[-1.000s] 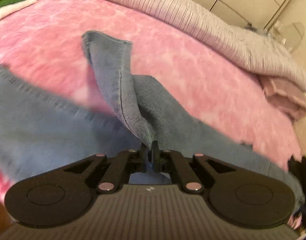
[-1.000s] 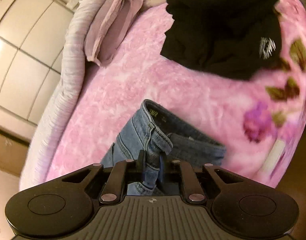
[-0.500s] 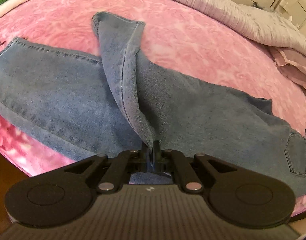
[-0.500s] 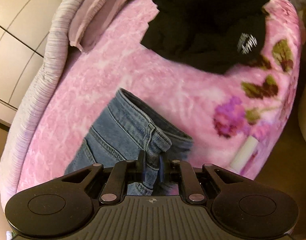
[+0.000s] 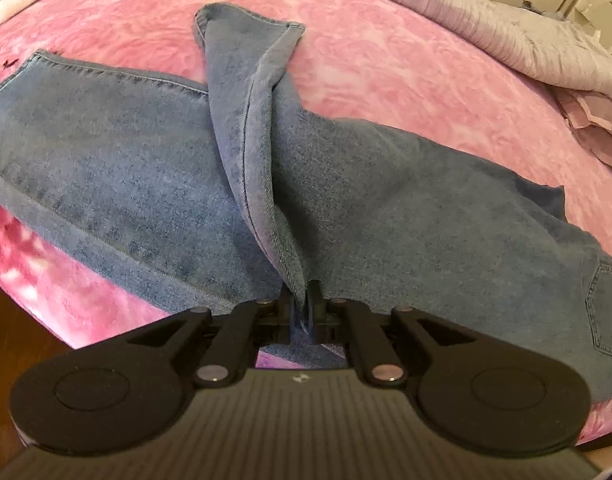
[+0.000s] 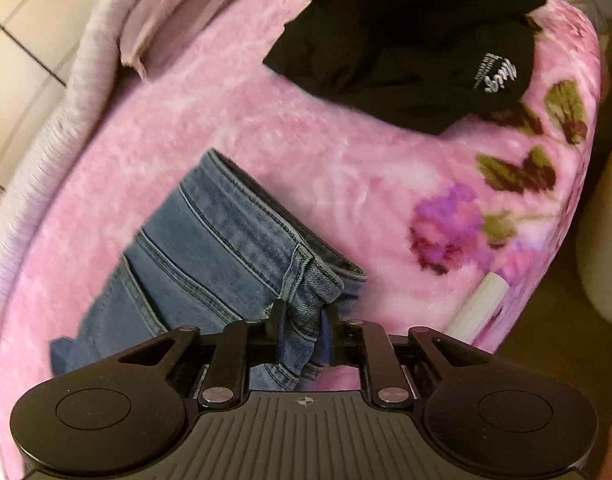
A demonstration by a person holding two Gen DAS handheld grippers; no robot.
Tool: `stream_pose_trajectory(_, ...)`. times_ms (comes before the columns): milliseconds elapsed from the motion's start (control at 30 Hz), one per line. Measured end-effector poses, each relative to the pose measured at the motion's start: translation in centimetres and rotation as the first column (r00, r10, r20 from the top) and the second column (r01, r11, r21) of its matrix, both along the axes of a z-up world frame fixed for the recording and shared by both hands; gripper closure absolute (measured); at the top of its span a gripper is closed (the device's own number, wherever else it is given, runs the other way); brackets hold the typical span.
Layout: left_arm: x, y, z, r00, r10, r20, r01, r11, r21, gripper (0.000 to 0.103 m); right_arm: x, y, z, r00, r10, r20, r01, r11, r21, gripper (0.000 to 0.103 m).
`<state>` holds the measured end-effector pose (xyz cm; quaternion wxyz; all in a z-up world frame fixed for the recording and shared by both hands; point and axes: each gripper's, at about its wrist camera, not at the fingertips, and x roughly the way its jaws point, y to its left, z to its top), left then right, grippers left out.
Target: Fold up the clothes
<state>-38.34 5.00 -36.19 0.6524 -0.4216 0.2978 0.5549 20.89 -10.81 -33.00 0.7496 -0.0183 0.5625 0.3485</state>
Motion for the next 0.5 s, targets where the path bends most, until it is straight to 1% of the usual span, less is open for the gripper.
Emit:
stream_pose_trajectory(33,0.0,0.0,0.4,1.000,-0.006,-0.010,0.006,1.000,-0.003,0.094,-0.2,0.4,0.5,1.000,0.007,0.016,-0.007,0.999,-0.031,0.077)
stream_pose_trajectory(67,-0.2,0.0,0.9,1.000,-0.007,-0.022,0.007,1.000,-0.008,0.094,-0.3,0.8,1.1,0.999,0.015,0.031,-0.013,0.998,-0.062,0.068)
stream_pose_trajectory(100,-0.6,0.0,1.2,1.000,-0.002,-0.031,0.001,1.000,-0.016,0.091,-0.7,1.1,1.9,0.997,0.024,0.067,-0.018,0.996,-0.091,0.065)
stream_pose_trajectory(167,-1.4,0.1,1.9,0.999,0.009,-0.050,-0.010,0.999,-0.034,0.089,-2.0,1.6,3.9,0.984,0.053,0.173,-0.029,0.990,-0.136,0.064)
stream_pose_trajectory(200,-1.9,0.2,2.3,0.998,0.014,-0.059,-0.016,0.999,-0.043,0.089,-2.8,1.8,4.8,0.974,0.080,0.214,-0.050,0.989,-0.141,0.064)
stream_pose_trajectory(233,-2.3,0.2,2.6,0.997,0.019,-0.069,-0.022,0.998,-0.051,0.089,-3.8,2.3,5.2,0.966,0.125,0.227,-0.093,0.985,-0.146,0.064)
stream_pose_trajectory(300,-3.1,0.3,3.3,0.996,0.028,-0.087,-0.034,0.997,-0.069,0.089,-6.0,3.6,5.4,0.948,0.241,0.205,-0.210,0.964,-0.165,0.063)
stream_pose_trajectory(333,-3.5,0.3,3.7,0.995,0.033,-0.097,-0.041,0.996,-0.077,0.089,-7.3,4.5,5.1,0.935,0.306,0.181,-0.274,0.945,-0.181,0.063)
stream_pose_trajectory(433,-4.8,0.5,4.7,0.991,0.047,-0.125,-0.060,0.993,-0.102,0.089,-11.7,7.7,3.8,0.887,0.444,0.125,-0.416,0.887,-0.200,0.064)
stream_pose_trajectory(500,-5.7,0.7,5.3,0.988,0.055,-0.141,-0.072,0.990,-0.119,0.089,-14.7,9.8,3.2,0.848,0.521,0.097,-0.497,0.846,-0.195,0.064)
